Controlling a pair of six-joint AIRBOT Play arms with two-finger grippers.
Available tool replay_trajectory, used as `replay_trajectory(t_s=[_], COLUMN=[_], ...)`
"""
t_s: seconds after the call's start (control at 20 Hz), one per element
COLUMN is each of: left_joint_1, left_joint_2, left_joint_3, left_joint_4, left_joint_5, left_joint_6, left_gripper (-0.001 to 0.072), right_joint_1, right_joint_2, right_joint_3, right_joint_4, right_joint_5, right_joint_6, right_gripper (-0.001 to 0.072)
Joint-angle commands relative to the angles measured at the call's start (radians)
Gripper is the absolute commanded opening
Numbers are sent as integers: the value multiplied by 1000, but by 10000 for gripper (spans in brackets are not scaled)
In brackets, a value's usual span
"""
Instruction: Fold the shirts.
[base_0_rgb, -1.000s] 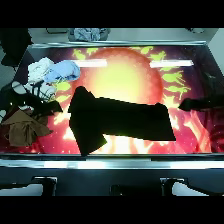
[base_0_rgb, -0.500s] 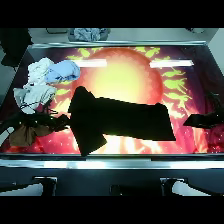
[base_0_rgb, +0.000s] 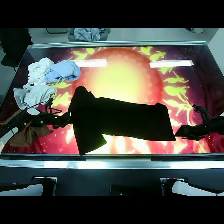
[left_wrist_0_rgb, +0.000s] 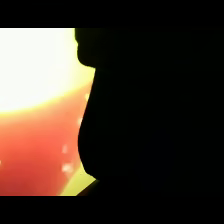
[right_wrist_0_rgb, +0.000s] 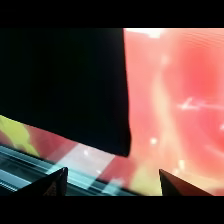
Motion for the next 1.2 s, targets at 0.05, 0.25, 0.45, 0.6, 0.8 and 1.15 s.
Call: replay_trajectory(t_s=[0.05,0.25,0.45,0.6,0.8,1.15], left_joint_1=[-2,-2,13,39,40,39], left_joint_2=[2,4,21,118,386,702], left_joint_3=[0,0,31,187,542,1076], left_joint_4=[-5,-5,-3,74,146,272], left_joint_5=[-12,-17,-45,-111,-148,-103], left_joint_6=[1,1,2,4,0,-152], left_gripper=[32,32,31,28,28,28], right_joint_1=[0,72,138,135,135,135], right_joint_2=[-56,-102,-111,-40,236,792], right_joint_3=[-56,-56,-37,88,443,793], right_joint_4=[114,114,113,120,135,-42], right_joint_5=[-78,-116,-86,12,-21,-360], right_joint_6=[-6,12,39,-61,-101,80], right_gripper=[673,643,42,40,40,40])
